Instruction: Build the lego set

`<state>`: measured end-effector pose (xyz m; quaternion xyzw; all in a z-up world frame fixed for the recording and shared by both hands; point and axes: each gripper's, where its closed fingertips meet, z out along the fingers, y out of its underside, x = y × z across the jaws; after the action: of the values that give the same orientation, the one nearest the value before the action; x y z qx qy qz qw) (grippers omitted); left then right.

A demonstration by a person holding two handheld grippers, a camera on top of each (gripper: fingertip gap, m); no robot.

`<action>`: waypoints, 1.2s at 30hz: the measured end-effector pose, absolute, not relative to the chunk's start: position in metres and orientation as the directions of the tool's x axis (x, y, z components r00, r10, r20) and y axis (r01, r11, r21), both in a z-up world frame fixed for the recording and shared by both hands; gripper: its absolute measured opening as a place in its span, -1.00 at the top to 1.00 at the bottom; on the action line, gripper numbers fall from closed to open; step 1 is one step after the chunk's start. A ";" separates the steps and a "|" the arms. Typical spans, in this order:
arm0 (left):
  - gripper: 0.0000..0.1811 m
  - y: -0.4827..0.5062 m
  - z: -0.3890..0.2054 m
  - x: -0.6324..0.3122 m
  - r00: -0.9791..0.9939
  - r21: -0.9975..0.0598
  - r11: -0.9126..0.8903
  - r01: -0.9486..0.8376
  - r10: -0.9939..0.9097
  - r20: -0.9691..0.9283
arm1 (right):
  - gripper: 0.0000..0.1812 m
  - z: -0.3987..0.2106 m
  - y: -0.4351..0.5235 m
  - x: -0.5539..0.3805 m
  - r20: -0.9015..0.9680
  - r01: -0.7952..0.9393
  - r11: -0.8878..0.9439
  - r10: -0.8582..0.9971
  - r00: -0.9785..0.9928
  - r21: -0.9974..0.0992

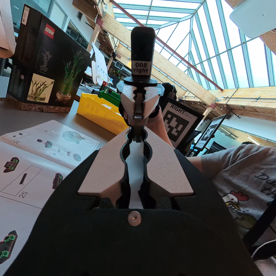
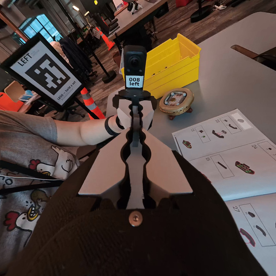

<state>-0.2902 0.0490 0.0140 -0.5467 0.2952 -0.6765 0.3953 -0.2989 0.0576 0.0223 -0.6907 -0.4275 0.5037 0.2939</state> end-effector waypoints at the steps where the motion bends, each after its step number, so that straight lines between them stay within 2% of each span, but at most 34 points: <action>1: 0.90 0.049 0.014 -0.290 -0.081 -0.837 -0.504 0.212 -0.863 0.499 | 0.93 0.022 0.058 -0.299 -0.433 0.300 -0.452 0.892 0.132 -0.840; 15: 0.90 0.045 0.018 -0.291 -0.014 -0.905 -0.375 0.199 -0.925 0.380 | 0.92 0.026 0.053 -0.300 -0.365 0.339 -0.385 0.923 0.124 -0.858; 29: 0.90 0.045 0.024 -0.294 -0.011 -0.905 -0.359 0.229 -0.930 0.367 | 0.91 0.028 0.051 -0.304 -0.282 0.360 -0.312 0.950 0.135 -0.879; 36: 0.90 0.049 0.024 -0.296 -0.033 -0.865 -0.429 0.260 -0.899 0.436 | 0.93 0.029 0.056 -0.307 -0.193 0.359 -0.236 0.969 0.154 -0.903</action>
<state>-0.2961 0.0493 0.0239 -0.5357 0.2984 -0.6538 0.4433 -0.3066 0.0555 0.0292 -0.6660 -0.4985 0.4179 0.3651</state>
